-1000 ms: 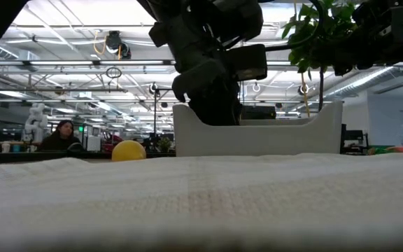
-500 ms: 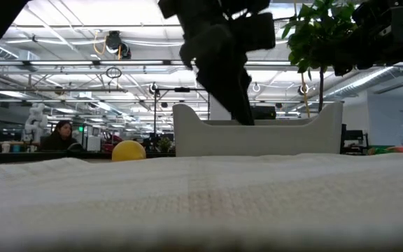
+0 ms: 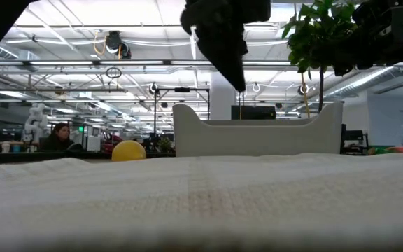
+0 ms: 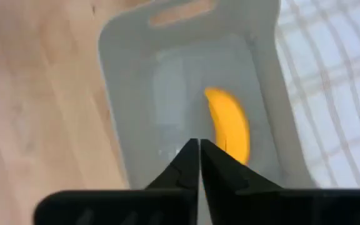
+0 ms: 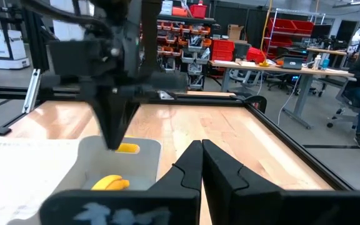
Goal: Pick and placing Produce into tupperware
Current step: Put the orange carrot into the gray bin
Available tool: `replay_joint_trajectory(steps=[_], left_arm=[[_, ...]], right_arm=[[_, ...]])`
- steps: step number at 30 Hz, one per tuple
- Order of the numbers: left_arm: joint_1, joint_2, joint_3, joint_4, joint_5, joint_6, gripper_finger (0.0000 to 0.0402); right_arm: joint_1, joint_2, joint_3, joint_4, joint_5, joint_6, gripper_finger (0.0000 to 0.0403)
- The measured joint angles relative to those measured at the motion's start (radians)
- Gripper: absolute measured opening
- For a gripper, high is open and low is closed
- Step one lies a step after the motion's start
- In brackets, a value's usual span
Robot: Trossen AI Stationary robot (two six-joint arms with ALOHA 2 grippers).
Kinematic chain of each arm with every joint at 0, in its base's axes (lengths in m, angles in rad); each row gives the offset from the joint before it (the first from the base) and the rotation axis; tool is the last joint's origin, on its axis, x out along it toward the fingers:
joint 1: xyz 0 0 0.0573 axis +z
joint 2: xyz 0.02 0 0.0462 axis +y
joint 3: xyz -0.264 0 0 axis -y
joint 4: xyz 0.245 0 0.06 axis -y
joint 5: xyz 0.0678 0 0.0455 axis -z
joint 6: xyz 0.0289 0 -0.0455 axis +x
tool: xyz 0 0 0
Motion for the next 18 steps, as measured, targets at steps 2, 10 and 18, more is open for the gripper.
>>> replay_joint_trajectory(steps=[2, 10, 18], left_arm=[[0.0, -0.003, 0.039, -0.059, -0.041, 0.015, 0.0015], [0.017, -0.182, 0.039, -0.161, -0.2, -0.02, 0.0002], [0.032, -0.553, -0.256, 0.15, -0.232, -0.015, 0.0001]], right_arm=[[0.0, 0.0, 0.0, 0.0, 0.0, 0.0, 0.0], [0.0, 0.0, 0.0, 0.0, 0.0, 0.002, 0.0], [0.0, 0.0, 0.0, 0.0, 0.0, 0.002, 0.0]])
